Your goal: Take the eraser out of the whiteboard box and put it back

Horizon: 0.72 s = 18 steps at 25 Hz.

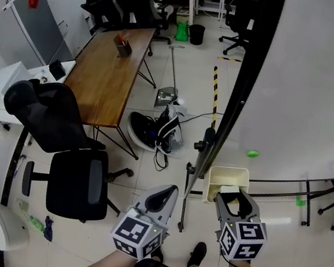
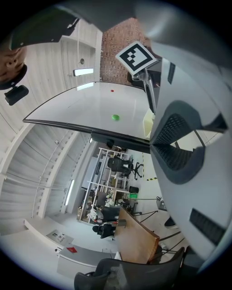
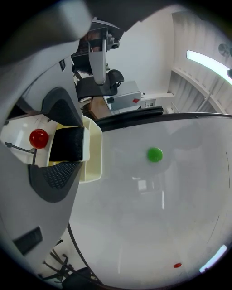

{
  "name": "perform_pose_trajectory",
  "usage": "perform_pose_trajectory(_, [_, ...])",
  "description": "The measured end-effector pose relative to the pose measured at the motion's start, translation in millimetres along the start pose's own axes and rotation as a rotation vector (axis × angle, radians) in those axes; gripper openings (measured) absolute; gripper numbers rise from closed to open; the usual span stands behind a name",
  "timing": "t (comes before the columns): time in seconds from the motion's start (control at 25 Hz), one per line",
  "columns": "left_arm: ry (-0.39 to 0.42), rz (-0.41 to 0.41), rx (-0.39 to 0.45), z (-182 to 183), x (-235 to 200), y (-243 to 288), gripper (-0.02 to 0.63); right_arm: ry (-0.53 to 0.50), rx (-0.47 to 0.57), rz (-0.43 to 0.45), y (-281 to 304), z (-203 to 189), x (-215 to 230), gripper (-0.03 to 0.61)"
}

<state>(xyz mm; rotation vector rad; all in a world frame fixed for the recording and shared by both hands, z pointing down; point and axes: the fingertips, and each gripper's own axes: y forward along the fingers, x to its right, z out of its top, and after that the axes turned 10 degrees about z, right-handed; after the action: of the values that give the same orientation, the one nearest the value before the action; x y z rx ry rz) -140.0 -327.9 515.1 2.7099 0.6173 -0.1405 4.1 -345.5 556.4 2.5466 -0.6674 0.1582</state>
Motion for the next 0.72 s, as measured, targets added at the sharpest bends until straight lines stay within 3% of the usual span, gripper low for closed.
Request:
perform_pose_trajectory(0.36, [0.002,-0.014,0.027,13.6,0.9,-8.8,0.028,0.015,0.060,0.009,-12.0,18.3,-6.1,0.259])
perform_pose_trajectory(0.56, [0.009,-0.021,0.079,42.0,10.6,-24.7,0.028,-0.008,0.162,0.031,-45.9,62.9,-18.5,0.258])
perform_pose_trajectory(0.72, [0.042,-0.034,0.167,77.9,21.7,-49.7,0.028,-0.033,0.248,0.059,-82.2,102.6,-37.3,0.258])
